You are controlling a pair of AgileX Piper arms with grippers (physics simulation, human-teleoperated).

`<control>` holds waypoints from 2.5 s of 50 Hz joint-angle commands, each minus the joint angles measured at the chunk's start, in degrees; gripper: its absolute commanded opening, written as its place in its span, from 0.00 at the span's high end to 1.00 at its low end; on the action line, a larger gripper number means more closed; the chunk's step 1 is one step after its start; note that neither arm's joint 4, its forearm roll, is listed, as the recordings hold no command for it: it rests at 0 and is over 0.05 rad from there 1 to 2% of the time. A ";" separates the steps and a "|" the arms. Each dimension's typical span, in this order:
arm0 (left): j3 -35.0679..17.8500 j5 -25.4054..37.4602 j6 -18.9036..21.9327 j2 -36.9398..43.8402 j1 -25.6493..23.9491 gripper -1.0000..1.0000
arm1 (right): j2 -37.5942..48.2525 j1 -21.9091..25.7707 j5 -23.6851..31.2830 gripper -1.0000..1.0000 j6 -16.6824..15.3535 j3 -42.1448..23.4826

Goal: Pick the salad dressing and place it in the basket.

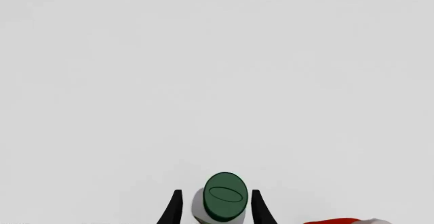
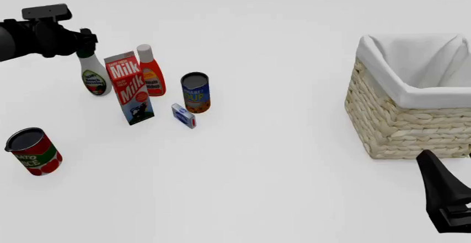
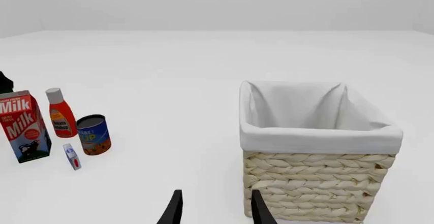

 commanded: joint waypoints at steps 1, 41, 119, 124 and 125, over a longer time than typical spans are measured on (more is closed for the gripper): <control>0.00 -0.52 -0.65 1.42 -0.21 0.00 | 0.00 0.05 0.10 0.00 -0.02 0.08; 0.54 -2.07 2.21 -3.57 0.44 1.00 | 0.01 0.28 0.17 0.00 0.02 0.25; 20.54 -1.15 5.38 -44.64 -56.50 1.00 | 0.23 1.57 0.13 0.00 0.40 0.34; 22.58 -2.41 4.80 -44.98 -58.21 1.00 | 0.32 1.68 -0.01 0.00 0.52 0.34; 23.04 -2.76 4.82 -45.05 -58.51 1.00 | 0.33 1.73 -0.01 0.00 0.53 0.35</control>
